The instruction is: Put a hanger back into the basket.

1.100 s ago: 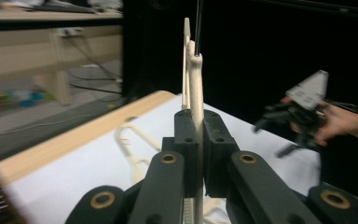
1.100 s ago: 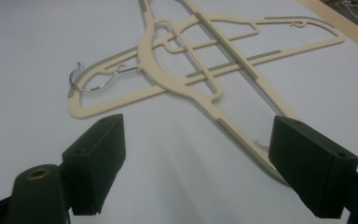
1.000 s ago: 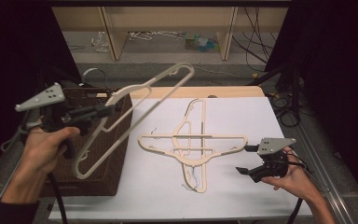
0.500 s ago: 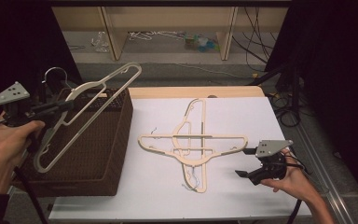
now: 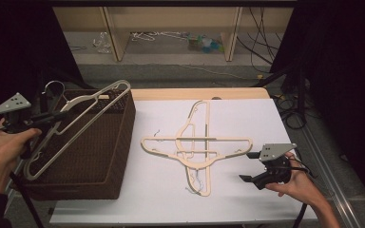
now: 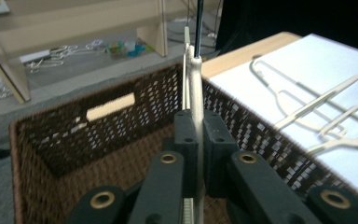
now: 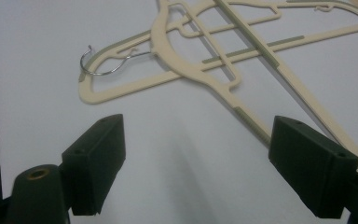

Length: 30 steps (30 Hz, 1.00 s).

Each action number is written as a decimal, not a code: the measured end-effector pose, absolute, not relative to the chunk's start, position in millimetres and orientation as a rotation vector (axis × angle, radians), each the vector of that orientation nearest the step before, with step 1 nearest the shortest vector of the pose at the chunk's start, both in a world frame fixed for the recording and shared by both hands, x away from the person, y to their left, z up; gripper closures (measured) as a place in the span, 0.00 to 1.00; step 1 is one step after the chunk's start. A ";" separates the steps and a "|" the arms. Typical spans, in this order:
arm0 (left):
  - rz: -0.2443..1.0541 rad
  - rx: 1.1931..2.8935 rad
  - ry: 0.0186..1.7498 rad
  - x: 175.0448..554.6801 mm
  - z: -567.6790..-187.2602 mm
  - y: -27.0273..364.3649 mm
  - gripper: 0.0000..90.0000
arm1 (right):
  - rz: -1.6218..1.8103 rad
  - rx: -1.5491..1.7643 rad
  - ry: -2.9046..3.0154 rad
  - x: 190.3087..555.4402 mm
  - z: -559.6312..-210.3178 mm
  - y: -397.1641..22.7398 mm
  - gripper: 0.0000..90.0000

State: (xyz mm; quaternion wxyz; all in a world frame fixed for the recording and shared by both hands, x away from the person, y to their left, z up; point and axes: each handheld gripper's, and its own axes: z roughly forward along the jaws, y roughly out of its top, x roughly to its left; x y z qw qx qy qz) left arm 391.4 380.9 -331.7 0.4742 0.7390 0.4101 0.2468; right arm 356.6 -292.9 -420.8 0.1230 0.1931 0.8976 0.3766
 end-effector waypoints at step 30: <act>0.495 1.911 1.235 409.7 -399.3 386.6 0.93 | 1.068 0.548 2.656 356.3 -426.0 -289.7 0.22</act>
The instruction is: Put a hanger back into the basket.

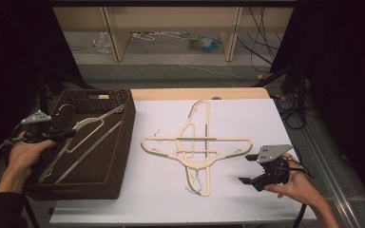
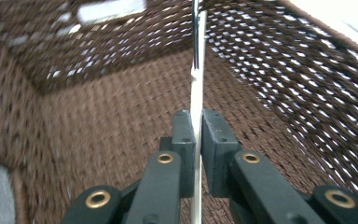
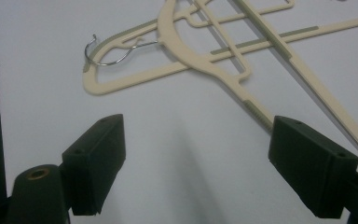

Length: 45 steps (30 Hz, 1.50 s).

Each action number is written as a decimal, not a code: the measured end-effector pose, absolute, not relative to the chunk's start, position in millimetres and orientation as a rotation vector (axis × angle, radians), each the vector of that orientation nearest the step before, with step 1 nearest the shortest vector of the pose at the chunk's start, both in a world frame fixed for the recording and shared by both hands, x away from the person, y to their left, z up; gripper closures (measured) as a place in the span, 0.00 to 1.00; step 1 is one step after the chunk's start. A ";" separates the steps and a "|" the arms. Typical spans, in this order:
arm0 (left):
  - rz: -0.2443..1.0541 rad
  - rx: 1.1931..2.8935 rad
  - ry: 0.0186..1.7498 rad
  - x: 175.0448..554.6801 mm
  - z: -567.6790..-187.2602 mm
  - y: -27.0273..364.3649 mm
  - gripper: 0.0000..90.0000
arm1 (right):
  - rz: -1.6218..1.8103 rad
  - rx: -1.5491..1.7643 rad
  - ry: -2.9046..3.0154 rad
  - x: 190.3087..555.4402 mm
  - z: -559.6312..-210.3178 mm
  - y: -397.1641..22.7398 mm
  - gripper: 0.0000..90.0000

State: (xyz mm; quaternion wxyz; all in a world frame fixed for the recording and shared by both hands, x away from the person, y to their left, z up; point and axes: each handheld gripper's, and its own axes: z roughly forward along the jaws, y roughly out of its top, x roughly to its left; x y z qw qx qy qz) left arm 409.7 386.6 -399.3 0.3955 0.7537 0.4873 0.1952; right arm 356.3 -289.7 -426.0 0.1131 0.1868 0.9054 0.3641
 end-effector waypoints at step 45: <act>0.438 1.792 0.813 292.1 -363.7 186.8 0.20 | 1.080 0.527 2.658 359.0 -430.9 -284.8 0.22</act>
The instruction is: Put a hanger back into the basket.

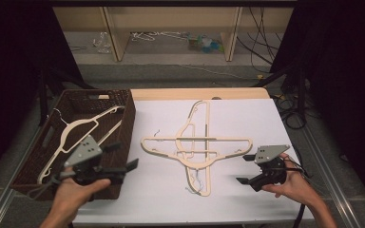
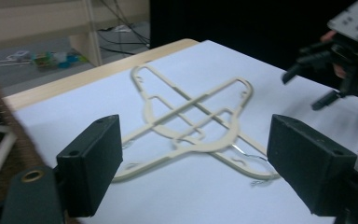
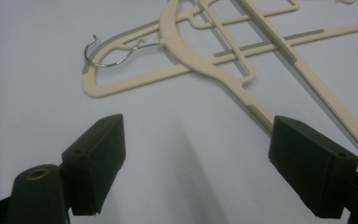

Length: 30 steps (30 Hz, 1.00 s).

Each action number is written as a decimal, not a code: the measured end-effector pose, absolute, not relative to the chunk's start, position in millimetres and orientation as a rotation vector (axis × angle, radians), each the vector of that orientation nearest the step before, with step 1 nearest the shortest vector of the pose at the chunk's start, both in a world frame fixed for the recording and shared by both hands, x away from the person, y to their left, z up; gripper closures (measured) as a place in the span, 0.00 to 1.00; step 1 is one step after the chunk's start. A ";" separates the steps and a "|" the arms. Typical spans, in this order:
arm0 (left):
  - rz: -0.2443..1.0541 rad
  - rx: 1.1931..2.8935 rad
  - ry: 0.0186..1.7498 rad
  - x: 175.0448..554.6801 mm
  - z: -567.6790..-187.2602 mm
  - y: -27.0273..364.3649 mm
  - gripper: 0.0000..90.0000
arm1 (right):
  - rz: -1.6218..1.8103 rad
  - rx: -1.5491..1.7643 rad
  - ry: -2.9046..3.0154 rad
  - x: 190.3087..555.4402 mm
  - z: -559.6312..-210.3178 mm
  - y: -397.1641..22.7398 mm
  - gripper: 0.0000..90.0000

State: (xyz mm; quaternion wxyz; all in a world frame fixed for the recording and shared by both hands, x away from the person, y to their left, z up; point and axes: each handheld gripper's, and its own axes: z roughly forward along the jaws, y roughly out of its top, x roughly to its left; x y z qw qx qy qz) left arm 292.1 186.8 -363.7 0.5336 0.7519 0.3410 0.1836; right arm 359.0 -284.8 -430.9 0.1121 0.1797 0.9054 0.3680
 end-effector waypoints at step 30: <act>0.354 1.922 0.700 271.4 -451.0 138.4 0.19 | 1.010 0.561 2.648 400.7 -445.9 -269.8 0.26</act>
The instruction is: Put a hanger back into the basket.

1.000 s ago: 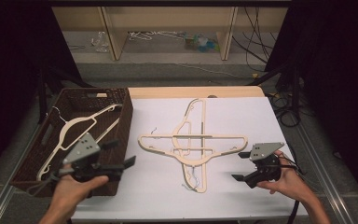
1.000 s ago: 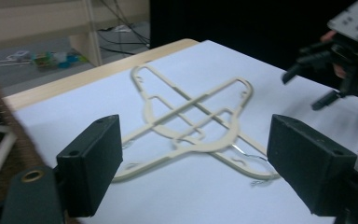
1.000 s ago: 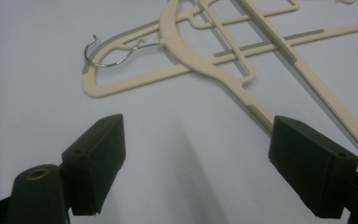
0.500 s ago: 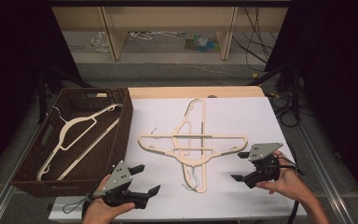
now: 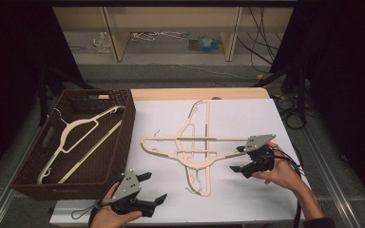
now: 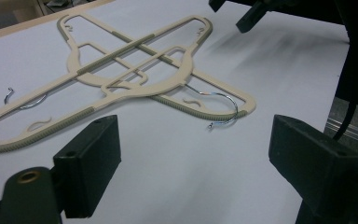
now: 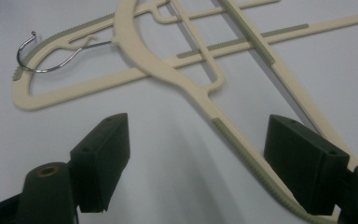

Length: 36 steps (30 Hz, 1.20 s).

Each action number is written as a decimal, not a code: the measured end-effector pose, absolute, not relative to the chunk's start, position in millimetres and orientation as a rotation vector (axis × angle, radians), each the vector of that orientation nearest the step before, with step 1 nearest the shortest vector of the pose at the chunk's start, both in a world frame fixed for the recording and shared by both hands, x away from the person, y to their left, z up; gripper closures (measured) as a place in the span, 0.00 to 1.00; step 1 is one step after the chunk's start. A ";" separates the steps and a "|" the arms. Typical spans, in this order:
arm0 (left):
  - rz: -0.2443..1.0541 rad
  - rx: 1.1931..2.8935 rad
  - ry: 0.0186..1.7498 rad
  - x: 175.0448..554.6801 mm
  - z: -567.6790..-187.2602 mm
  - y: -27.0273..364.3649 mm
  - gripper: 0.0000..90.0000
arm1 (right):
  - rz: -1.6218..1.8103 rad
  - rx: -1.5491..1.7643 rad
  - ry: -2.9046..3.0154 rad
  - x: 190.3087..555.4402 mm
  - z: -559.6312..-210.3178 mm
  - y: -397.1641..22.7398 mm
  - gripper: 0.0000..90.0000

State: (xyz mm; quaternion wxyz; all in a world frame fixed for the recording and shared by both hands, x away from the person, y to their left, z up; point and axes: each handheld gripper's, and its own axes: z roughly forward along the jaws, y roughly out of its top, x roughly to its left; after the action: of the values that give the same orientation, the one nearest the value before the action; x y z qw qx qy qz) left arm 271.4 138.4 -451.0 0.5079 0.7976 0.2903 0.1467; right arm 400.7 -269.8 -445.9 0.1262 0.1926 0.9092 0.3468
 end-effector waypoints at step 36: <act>0.339 1.942 0.702 272.6 -454.9 138.8 0.20 | 0.787 0.266 2.971 428.6 -468.3 -249.8 0.83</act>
State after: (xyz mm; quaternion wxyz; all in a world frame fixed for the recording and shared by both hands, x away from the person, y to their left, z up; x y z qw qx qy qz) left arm 272.6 138.8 -454.9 0.5009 0.8032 0.2904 0.1403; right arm 428.6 -249.8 -468.3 0.0281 0.0860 0.9627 0.2551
